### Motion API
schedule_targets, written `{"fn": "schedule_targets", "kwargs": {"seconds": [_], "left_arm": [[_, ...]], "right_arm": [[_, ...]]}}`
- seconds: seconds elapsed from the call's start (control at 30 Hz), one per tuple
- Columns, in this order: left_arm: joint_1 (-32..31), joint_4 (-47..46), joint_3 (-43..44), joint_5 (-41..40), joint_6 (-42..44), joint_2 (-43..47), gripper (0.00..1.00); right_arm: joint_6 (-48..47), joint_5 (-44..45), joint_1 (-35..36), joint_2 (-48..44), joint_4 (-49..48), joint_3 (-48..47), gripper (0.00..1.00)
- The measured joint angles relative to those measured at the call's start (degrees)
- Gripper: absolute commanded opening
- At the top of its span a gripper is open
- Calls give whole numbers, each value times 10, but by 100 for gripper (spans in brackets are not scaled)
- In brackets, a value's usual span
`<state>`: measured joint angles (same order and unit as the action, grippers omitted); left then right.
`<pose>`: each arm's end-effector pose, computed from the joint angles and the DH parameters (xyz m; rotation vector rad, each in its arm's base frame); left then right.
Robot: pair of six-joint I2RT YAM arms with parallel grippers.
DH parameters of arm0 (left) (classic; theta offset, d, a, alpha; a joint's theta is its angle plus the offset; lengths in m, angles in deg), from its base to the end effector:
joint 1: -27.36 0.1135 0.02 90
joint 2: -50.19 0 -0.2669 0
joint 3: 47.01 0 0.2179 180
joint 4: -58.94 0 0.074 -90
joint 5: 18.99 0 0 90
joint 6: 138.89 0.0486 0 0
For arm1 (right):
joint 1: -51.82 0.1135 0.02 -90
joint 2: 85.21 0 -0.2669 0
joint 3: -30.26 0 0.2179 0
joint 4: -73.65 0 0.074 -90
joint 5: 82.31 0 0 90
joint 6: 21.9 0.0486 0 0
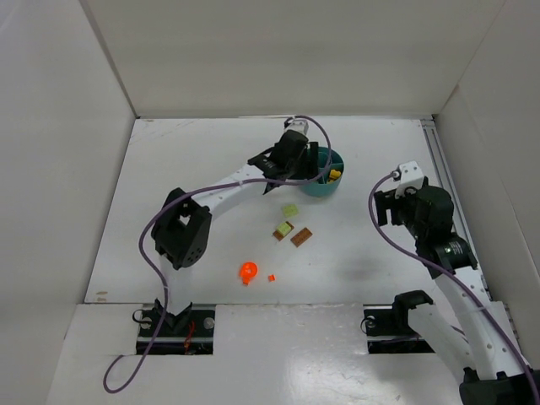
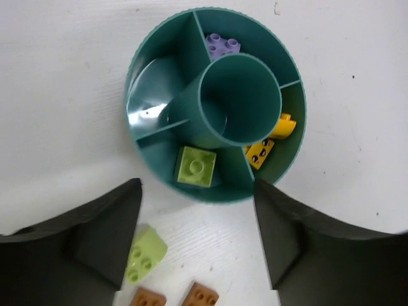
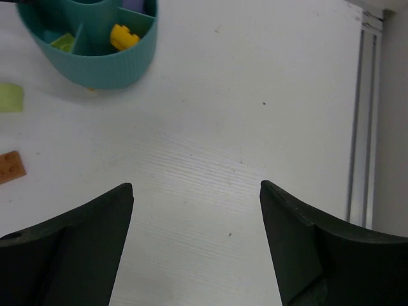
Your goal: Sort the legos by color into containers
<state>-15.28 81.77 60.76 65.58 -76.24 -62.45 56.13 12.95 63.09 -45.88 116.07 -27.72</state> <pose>0.3328 -0.3002 0.2844 0.2215 2.1062 -0.6516 0.1303 0.0214 0.3030 -0.3414 1.9556 -0.0991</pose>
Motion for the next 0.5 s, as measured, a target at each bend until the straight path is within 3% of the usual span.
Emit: {"fn": "schedule_targets", "kwargs": {"seconds": [0.03,0.13,0.33,0.5], "left_arm": [[0,0,-18,-4,0,19,83],[0,-2,-106,-28,-4,112,100],[7,-10,-318,-92,-55,358,100],[17,39,-460,-143,-137,486,100]], "right_arm": [[-7,-23,1,1,-12,4,84],[-28,-73,17,18,-34,10,83],[-45,-71,183,115,-75,8,80],[-20,-50,304,253,-120,-15,76]]}}
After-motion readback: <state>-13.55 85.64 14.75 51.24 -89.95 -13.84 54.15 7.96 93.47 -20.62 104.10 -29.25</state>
